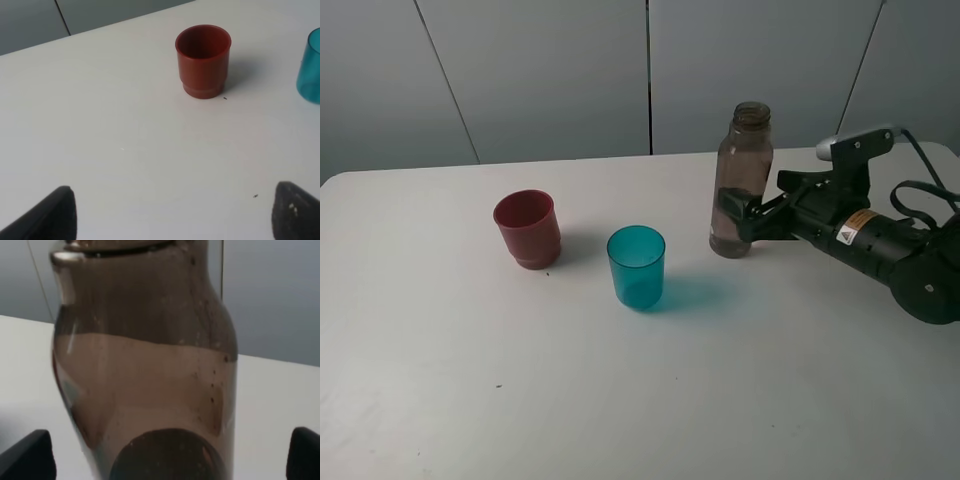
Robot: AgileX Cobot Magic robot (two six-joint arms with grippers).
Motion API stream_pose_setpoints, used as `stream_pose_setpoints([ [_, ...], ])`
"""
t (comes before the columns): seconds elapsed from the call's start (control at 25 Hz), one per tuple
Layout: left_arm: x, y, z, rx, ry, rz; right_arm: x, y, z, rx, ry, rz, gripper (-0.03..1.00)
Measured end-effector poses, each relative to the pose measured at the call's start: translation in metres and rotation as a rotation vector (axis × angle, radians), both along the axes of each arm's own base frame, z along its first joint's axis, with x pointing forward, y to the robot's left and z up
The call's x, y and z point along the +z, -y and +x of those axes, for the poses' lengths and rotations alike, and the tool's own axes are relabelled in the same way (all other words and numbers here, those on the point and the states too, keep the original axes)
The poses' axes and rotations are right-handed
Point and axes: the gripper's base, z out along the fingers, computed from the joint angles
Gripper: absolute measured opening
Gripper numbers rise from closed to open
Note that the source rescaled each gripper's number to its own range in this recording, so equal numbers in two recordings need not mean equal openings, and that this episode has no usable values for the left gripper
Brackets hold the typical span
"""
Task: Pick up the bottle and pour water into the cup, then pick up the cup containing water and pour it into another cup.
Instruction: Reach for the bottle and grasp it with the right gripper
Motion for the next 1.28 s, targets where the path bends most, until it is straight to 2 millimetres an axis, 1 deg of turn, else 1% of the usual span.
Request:
stream_pose_setpoints([
  [0.28,0.000,0.000,0.000,0.000,0.000,0.000,-0.014,-0.003,0.016,-0.001,-0.008,0.002,1.00],
  [0.56,0.000,0.000,0.000,0.000,0.000,0.000,-0.008,-0.008,0.033,0.006,0.047,0.013,1.00],
  [0.8,0.000,0.000,0.000,-0.001,0.000,0.002,-0.006,-0.015,0.036,0.043,0.066,0.015,1.00],
  [0.96,0.000,0.000,0.000,-0.001,0.000,0.002,-0.007,-0.016,0.038,0.046,0.070,0.017,1.00],
  [1.28,0.000,0.000,0.000,-0.002,0.001,0.004,-0.002,-0.021,0.044,0.076,0.096,0.029,1.00],
])
